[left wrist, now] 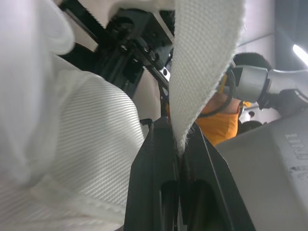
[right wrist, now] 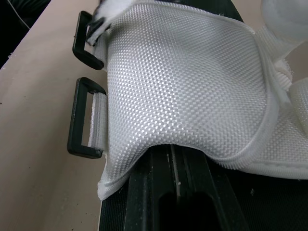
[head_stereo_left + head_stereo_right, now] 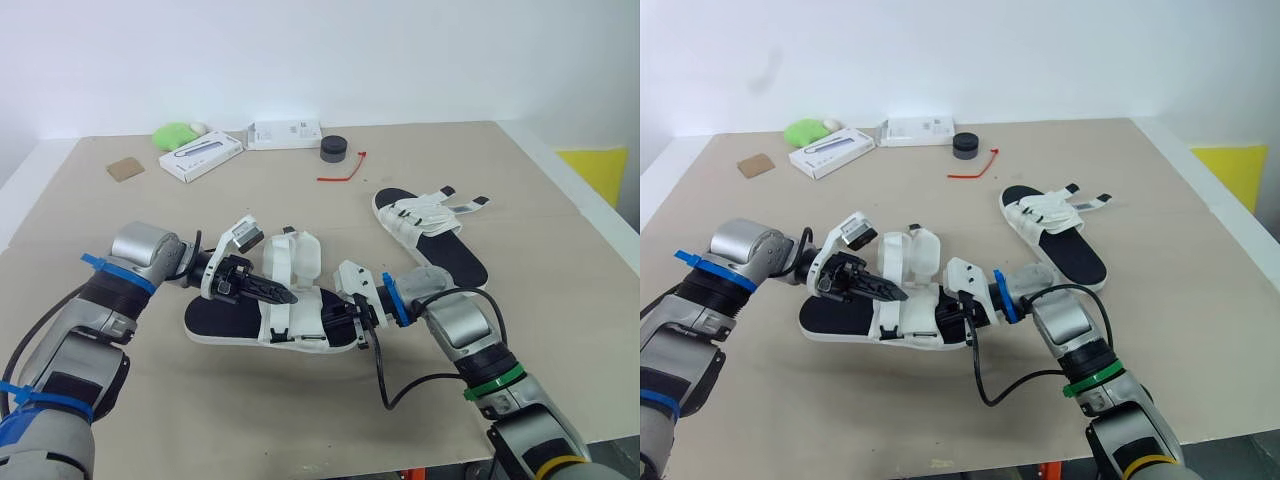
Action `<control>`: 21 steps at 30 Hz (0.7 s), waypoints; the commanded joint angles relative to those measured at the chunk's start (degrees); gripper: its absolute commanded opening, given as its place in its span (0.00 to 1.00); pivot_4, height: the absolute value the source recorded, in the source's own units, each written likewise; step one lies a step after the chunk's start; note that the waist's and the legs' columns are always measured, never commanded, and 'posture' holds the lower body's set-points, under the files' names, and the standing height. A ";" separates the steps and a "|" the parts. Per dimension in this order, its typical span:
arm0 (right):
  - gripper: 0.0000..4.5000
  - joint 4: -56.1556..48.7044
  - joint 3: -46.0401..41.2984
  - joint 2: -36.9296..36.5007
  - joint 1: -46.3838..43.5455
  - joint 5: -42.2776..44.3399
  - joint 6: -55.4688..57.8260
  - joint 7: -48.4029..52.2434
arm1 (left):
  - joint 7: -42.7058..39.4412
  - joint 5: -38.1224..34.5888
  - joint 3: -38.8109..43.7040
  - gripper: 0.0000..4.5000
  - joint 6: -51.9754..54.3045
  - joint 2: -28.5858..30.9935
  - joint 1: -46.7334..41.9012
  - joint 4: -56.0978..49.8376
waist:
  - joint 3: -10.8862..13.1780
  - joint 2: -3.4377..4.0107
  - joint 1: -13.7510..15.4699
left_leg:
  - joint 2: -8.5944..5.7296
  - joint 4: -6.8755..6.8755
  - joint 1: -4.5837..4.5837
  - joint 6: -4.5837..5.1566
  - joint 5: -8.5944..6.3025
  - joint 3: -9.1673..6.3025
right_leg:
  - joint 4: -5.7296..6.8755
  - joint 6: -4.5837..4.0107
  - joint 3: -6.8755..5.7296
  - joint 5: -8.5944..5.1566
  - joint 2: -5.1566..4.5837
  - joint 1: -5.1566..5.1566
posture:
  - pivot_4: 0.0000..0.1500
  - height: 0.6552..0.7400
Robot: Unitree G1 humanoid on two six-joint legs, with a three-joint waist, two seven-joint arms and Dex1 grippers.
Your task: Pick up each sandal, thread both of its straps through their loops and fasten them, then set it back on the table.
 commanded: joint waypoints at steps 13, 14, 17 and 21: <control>0.00 2.84 4.32 0.99 2.04 -1.92 1.82 -1.03 | 8.97 5.61 2.78 0.01 -17.04 0.38 14.75 -18.74 | -0.05 0.07 0.21 | 0.06 0.06 0.05 -0.02 0.01 0.02 | 0.01 -0.08 0.02 0.08 0.01 0.07 | 1.00 1.00; 0.00 2.71 4.37 0.94 2.08 -1.87 1.87 -1.01 | 8.76 6.63 2.73 0.01 -20.26 0.93 16.66 -20.62 | -0.06 0.08 0.17 | 0.06 0.06 0.09 -0.02 0.01 0.04 | 0.01 -0.07 0.04 0.09 0.01 0.10 | 1.00 1.00; 0.00 2.52 4.45 0.80 2.20 -1.78 1.94 -1.00 | 8.02 5.08 3.78 0.01 -20.58 2.19 19.47 -25.26 | -0.07 0.06 0.19 | 0.08 0.06 0.11 -0.02 0.01 0.04 | 0.01 -0.08 0.03 0.10 0.02 0.12 | 1.00 1.00; 0.00 2.99 4.50 0.86 1.91 -1.83 1.80 -0.90 | 8.96 1.99 5.86 0.01 -16.40 2.10 19.35 -27.24 | -0.06 0.06 0.17 | 0.13 0.06 0.11 0.00 0.00 0.06 | 0.01 -0.08 0.07 0.10 0.10 0.10 | 1.00 1.00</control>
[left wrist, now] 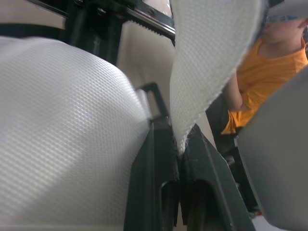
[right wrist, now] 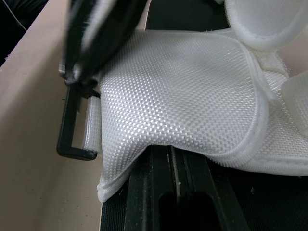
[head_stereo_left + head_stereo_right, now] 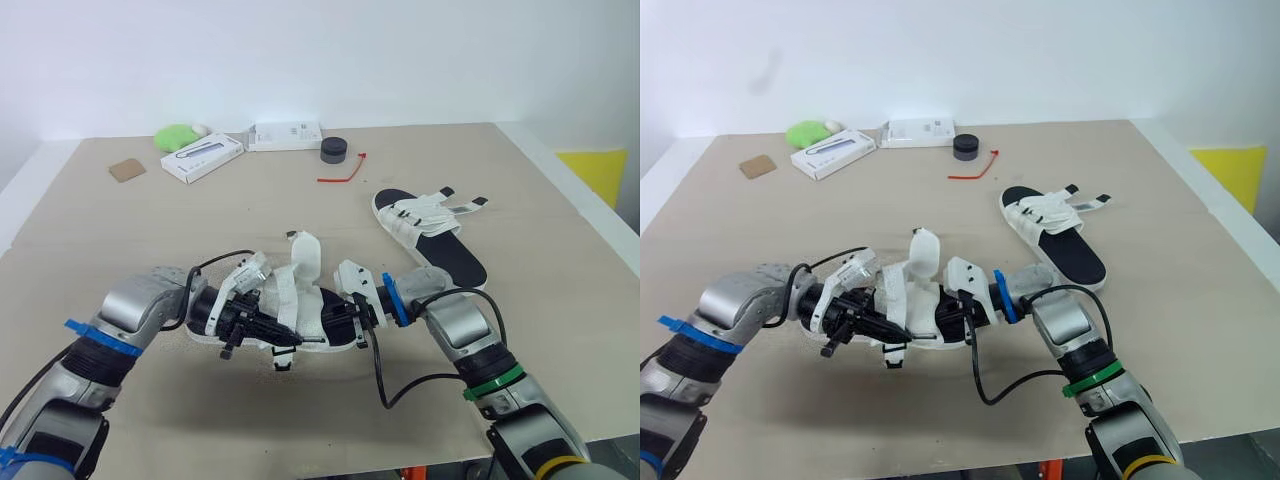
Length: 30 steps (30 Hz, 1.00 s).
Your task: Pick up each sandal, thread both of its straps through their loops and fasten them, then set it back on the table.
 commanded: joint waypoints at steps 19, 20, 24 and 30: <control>0.00 3.08 4.34 0.97 1.25 -1.70 1.60 -0.21 | 12.02 -10.28 11.93 0.90 17.12 -6.44 -9.03 8.92 | 0.05 0.00 0.01 | 0.05 0.09 -0.04 0.04 0.00 -0.01 | 0.01 0.02 -0.01 0.11 0.07 -0.02 | 1.00 1.00; 0.00 3.09 4.35 1.02 1.23 -1.72 1.63 -0.29 | 12.59 -10.87 12.84 0.90 18.13 -7.02 -9.62 9.91 | 0.06 -0.01 -0.02 | 0.05 0.09 -0.04 0.04 0.00 -0.01 | 0.01 0.02 -0.01 0.11 0.08 -0.03 | 1.00 1.00; 0.00 3.09 4.34 1.03 1.29 -1.78 1.69 -0.32 | 12.17 -10.97 11.96 0.90 18.67 -6.34 -8.32 7.98 | 0.07 0.01 -0.13 | 0.11 0.09 -0.05 0.04 0.00 -0.01 | 0.01 -0.01 0.05 0.10 0.18 -0.08 | 1.00 1.00; 0.00 3.09 4.35 1.03 1.29 -1.76 1.70 -0.19 | 11.49 -10.87 10.85 0.90 17.86 -5.19 -5.70 4.76 | 0.07 0.01 -0.07 | 0.15 0.08 -0.05 -0.02 0.03 -0.01 | 0.02 -0.05 0.04 0.11 0.19 -0.08 | 1.00 1.00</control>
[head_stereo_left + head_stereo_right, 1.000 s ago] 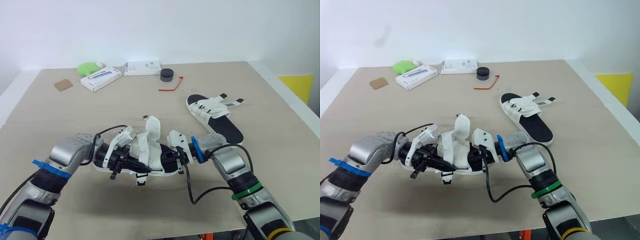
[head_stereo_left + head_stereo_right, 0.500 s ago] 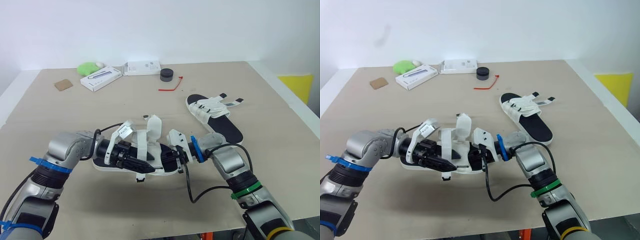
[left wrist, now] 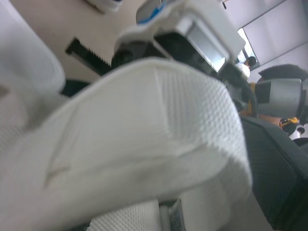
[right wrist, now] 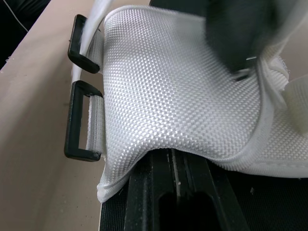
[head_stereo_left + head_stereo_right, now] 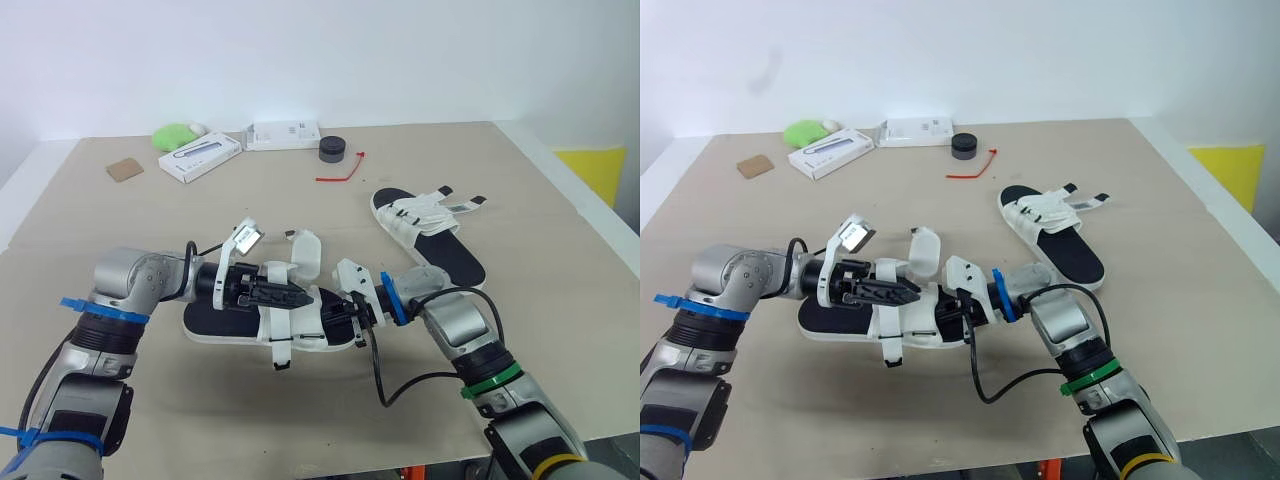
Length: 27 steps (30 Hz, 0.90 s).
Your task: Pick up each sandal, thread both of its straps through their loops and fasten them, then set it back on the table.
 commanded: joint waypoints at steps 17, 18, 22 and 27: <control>0.00 1.80 4.18 0.73 1.54 -1.28 2.14 0.29 | -3.45 -3.36 4.16 0.90 -1.51 13.43 4.98 -11.09 | 0.04 0.03 -0.03 | 0.02 -0.04 -0.01 0.00 -0.01 0.03 | 0.00 -0.01 0.07 0.00 0.02 -0.09 | 1.00 1.00; 0.00 1.69 4.18 0.68 1.66 -1.22 2.17 0.39 | -3.17 -4.43 6.13 0.90 -1.19 14.37 5.42 -12.26 | 0.04 0.02 -0.04 | 0.02 -0.05 -0.01 0.00 -0.01 0.04 | 0.00 -0.01 0.08 -0.01 0.01 -0.10 | 1.00 1.00; 0.00 1.36 4.25 0.57 1.92 -0.98 2.40 0.79 | -4.23 -7.86 11.04 0.90 -1.62 18.73 9.10 -18.34 | 0.05 0.00 0.01 | 0.06 -0.09 -0.24 0.00 0.00 0.07 | 0.00 -0.02 0.09 -0.01 0.02 -0.34 | 1.00 1.00; 0.00 1.62 4.57 0.79 1.49 -0.89 2.42 1.26 | -10.57 -3.81 12.93 0.90 -12.84 26.91 20.78 -27.64 | 0.08 -0.02 0.02 | 0.09 -0.23 -0.27 -0.02 -0.02 0.36 | 0.00 -0.05 0.42 -0.01 0.03 -0.56 | 1.00 1.00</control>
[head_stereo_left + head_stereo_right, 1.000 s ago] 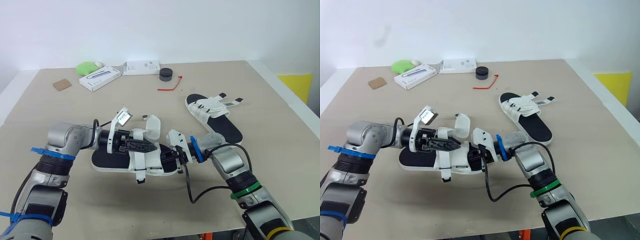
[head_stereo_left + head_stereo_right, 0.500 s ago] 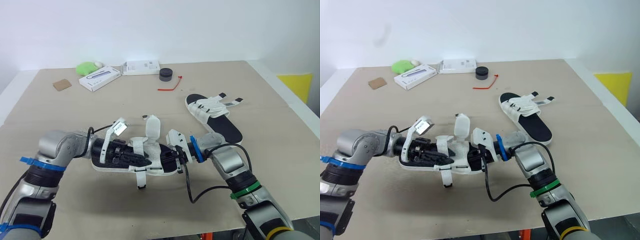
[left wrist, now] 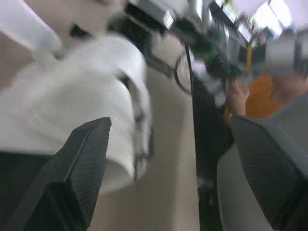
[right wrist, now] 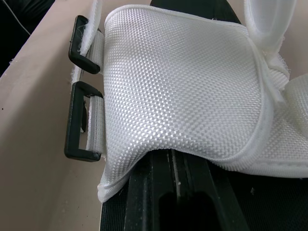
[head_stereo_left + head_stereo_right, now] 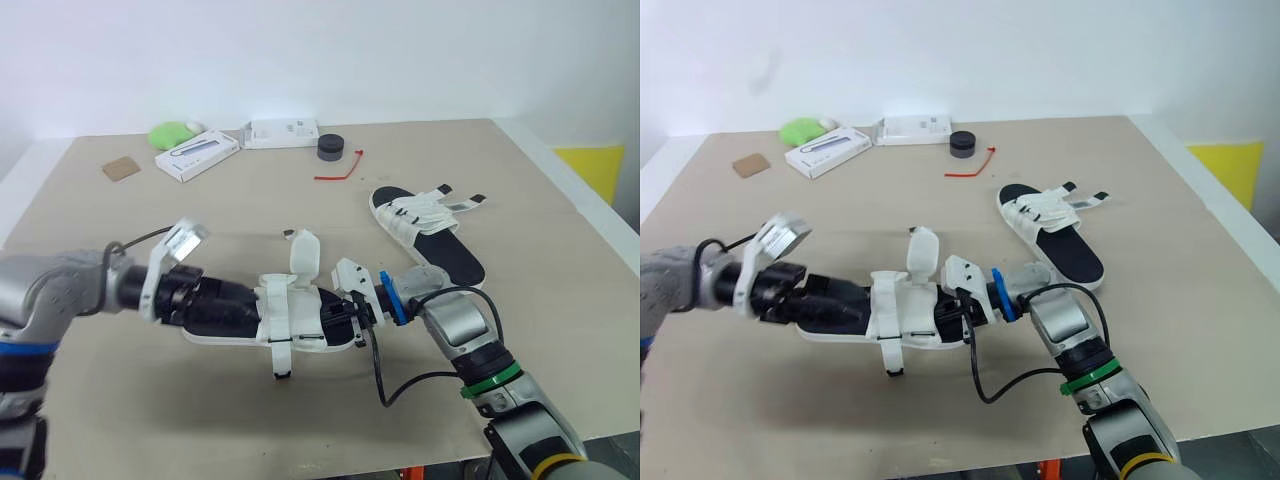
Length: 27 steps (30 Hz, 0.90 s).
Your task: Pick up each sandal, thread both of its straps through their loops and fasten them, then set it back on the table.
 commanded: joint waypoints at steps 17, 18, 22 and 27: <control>0.00 0.16 4.78 0.83 1.25 -0.89 3.23 0.79 | 9.31 18.38 -5.10 0.90 -35.11 -11.49 29.82 -12.13 | 0.02 -0.24 0.11 | 0.16 0.08 0.09 0.24 -0.22 1.06 | 0.01 0.07 0.92 0.14 0.07 -0.30 | 1.00 1.00; 0.00 0.04 4.76 0.79 1.29 -0.85 3.36 0.72 | 9.87 18.54 -5.45 0.90 -35.18 -11.93 29.29 -11.61 | 0.02 -0.24 0.11 | 0.16 0.08 0.09 0.25 -0.23 1.06 | 0.01 0.07 0.92 0.13 0.07 -0.30 | 1.00 1.00; 0.00 -0.88 4.79 0.54 1.69 -0.73 3.90 0.41 | 12.27 18.75 -6.51 0.90 -34.09 -13.51 26.75 -9.66 | 0.02 -0.25 0.10 | 0.16 0.12 0.08 0.26 -0.23 1.07 | 0.01 0.08 0.93 0.14 0.07 -0.30 | 1.00 1.00; 0.00 -1.27 4.54 0.40 1.94 -0.64 4.31 -0.08 | 12.61 18.22 -7.21 0.90 -33.07 -13.34 25.45 -8.76 | 0.02 -0.24 0.10 | 0.16 0.12 0.07 0.31 -0.29 1.08 | 0.01 0.07 0.94 0.11 0.08 -0.29 | 1.00 1.00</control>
